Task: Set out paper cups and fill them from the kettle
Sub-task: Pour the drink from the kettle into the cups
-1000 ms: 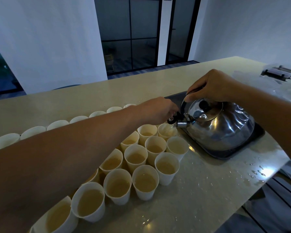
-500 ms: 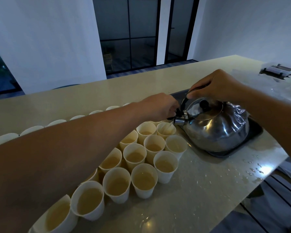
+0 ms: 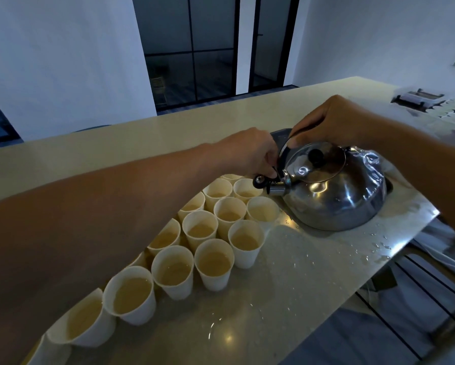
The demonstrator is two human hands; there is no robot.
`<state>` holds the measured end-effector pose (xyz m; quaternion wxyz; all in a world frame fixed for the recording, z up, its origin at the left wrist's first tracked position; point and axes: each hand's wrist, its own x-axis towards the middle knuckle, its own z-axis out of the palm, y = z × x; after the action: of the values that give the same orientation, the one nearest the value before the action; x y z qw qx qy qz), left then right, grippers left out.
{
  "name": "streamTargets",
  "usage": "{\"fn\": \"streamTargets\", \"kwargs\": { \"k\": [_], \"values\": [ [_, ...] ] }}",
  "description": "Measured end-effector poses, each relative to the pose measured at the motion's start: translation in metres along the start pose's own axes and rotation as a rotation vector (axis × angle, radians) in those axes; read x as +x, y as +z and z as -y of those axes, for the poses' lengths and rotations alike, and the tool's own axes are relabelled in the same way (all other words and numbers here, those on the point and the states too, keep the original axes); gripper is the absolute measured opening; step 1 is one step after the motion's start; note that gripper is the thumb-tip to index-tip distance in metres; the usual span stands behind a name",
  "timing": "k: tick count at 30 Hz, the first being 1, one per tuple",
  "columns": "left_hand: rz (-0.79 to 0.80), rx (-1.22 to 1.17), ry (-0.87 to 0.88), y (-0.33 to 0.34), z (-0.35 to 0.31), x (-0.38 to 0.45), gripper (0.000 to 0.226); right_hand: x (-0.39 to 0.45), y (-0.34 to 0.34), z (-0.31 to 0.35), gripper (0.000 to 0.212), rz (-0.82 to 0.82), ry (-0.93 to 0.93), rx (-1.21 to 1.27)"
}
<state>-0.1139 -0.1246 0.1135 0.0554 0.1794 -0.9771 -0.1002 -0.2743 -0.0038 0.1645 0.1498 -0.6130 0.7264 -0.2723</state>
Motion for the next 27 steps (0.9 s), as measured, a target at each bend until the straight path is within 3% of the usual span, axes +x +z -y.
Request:
{"fn": "streamTargets", "kwargs": {
  "k": [27],
  "values": [
    [0.045,-0.070,-0.003,0.008,-0.014,-0.005,0.021,-0.010,-0.005,0.007,0.018,0.074,-0.018,-0.128]
  ]
}}
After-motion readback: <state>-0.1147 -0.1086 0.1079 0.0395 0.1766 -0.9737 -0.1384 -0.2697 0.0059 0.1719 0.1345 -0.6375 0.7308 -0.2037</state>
